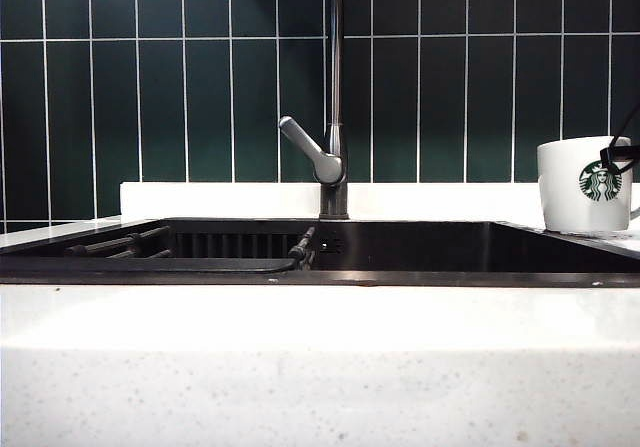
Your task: Pick up the mug next to the sink, go to the faucet to get some water, pour the water into the sink, and finally put the mug back to its place.
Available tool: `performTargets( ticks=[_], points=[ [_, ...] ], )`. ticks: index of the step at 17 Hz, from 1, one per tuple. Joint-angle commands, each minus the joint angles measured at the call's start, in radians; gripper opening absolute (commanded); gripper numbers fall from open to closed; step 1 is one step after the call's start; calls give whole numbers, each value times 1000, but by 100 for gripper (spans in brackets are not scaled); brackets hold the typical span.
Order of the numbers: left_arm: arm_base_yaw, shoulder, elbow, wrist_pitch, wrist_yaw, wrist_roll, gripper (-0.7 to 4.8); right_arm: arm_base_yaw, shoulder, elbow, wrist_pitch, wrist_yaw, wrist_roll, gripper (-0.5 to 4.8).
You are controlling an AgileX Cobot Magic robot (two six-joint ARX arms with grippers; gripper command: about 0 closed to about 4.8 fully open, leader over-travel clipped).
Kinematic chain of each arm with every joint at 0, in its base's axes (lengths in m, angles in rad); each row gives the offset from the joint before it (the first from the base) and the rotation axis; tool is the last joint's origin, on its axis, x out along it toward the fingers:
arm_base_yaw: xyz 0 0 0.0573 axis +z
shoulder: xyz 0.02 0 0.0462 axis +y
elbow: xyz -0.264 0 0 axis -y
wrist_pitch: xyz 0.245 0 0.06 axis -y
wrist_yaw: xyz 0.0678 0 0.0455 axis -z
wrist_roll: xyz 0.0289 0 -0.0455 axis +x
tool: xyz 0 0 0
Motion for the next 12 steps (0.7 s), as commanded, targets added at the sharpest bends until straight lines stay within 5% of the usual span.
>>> performTargets(
  ticks=[1,7,10,12],
  points=[
    [0,-1,-1,4,0,0,-6,-12,-4,5,3,21,-19,-1],
    [0,-1,-1,-14,1,0,-6,-68,-4,5,3,-19,-6,7],
    [0,-1,-1,-14,1,1,-6,-66,-8,5,-35,-40,21,136],
    [0,-1,-1,-14,1,8,-6,-66,-42,5,-109,-40,21,140]
  ],
)
